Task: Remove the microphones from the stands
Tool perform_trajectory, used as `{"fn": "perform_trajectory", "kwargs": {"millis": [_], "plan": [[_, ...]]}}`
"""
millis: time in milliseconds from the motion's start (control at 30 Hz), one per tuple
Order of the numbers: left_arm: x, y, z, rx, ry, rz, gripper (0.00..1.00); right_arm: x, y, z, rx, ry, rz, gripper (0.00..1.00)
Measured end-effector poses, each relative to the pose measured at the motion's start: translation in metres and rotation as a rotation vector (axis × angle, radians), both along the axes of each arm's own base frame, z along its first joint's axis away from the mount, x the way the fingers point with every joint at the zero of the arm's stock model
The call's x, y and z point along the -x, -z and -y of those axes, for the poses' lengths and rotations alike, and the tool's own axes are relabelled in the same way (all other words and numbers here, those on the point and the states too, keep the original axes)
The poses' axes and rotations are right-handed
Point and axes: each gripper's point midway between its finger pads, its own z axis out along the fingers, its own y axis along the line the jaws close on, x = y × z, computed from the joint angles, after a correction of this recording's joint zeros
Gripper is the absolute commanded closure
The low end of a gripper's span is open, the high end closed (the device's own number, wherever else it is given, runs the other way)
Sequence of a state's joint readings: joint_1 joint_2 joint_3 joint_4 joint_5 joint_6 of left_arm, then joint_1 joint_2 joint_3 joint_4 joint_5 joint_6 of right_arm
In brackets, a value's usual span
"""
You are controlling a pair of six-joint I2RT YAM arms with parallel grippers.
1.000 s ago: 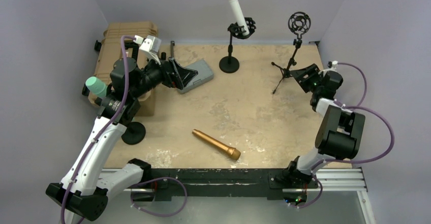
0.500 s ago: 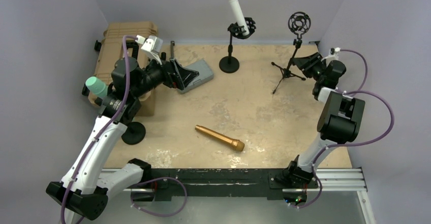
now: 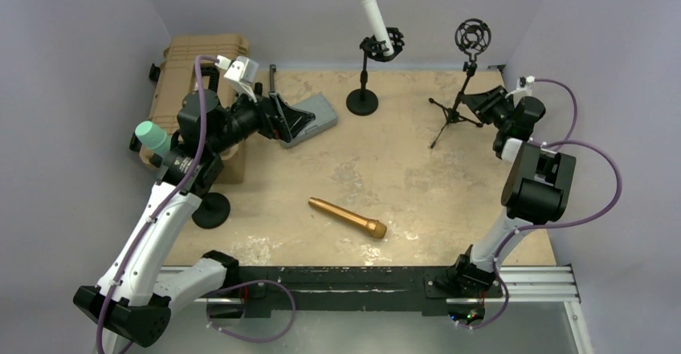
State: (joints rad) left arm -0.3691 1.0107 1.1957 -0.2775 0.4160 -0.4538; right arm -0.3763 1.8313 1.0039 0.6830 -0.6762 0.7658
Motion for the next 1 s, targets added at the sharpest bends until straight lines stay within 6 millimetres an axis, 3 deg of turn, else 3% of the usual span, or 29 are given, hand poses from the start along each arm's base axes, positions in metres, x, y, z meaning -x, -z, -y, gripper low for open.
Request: {"fn": "perform_trajectory", "kwargs": {"millis": [167, 367, 533, 667, 767, 1000], "plan": [[0.0, 0.0, 0.0, 0.0, 0.001, 0.0, 0.0, 0.0, 0.0, -0.001, -0.001, -0.003, -0.001, 0.64], [0.0, 0.0, 0.001, 0.0, 0.002, 0.0, 0.0, 0.001, 0.001, -0.001, 0.004, -0.012, 0.001, 0.77], [0.001, 0.0, 0.002, -0.001, 0.006, -0.001, 0.0, 0.004, 0.003, -0.004, 0.007, -0.024, 0.007, 0.75], [0.001, 0.001, 0.002, -0.001, 0.006, -0.002, 0.0, 0.005, 0.004, -0.004, 0.018, -0.024, 0.017, 0.85], [0.001, 0.001, 0.002, -0.001, 0.006, -0.002, 0.0, 0.005, 0.004, -0.003, 0.036, -0.024, 0.023, 1.0], [0.001, 0.001, 0.002, 0.0, 0.008, -0.001, 0.0, 0.011, 0.004, 0.001, 0.126, 0.03, 0.028, 1.0]]}}
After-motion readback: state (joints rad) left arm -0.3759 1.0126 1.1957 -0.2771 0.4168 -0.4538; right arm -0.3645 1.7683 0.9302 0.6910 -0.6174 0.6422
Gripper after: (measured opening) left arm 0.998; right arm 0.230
